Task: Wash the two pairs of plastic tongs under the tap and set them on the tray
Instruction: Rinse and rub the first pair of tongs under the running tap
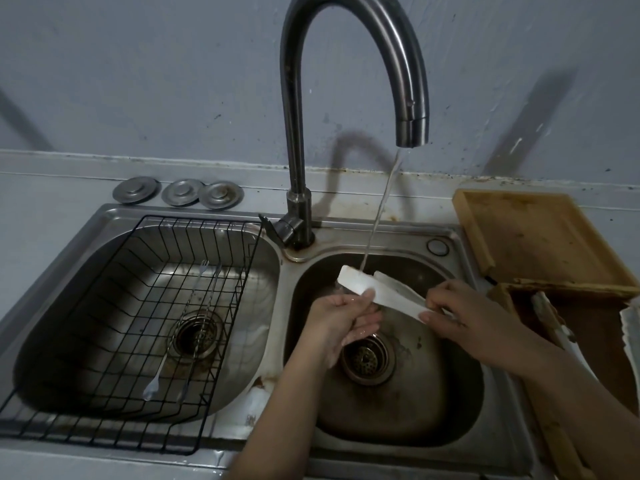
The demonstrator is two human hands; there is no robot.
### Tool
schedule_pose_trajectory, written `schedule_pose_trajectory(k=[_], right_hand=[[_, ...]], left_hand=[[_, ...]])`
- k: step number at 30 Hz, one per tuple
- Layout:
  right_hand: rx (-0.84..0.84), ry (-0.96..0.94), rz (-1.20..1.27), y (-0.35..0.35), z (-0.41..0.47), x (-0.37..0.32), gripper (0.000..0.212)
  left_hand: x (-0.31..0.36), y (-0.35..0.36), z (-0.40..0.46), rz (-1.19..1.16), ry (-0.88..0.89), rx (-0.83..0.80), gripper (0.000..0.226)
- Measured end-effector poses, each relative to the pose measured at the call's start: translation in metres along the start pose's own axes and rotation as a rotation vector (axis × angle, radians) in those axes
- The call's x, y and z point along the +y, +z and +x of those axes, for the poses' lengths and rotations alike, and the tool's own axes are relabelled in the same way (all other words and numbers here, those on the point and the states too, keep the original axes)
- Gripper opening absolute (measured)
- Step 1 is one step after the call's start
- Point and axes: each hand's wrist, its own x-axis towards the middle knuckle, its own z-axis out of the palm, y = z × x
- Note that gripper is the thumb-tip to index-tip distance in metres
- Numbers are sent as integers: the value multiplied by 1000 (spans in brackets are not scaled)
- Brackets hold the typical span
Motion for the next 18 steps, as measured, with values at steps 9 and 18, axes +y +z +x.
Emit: schedule_pose_trajectory(k=[9, 18], right_hand=[[-49, -46, -13, -2, -2, -2, 24], [-1, -28, -232, -5, -9, -8, 12]], left_hand=[[6, -2, 7, -34, 24, 169, 45], [10, -4, 12, -71, 86, 118, 35]])
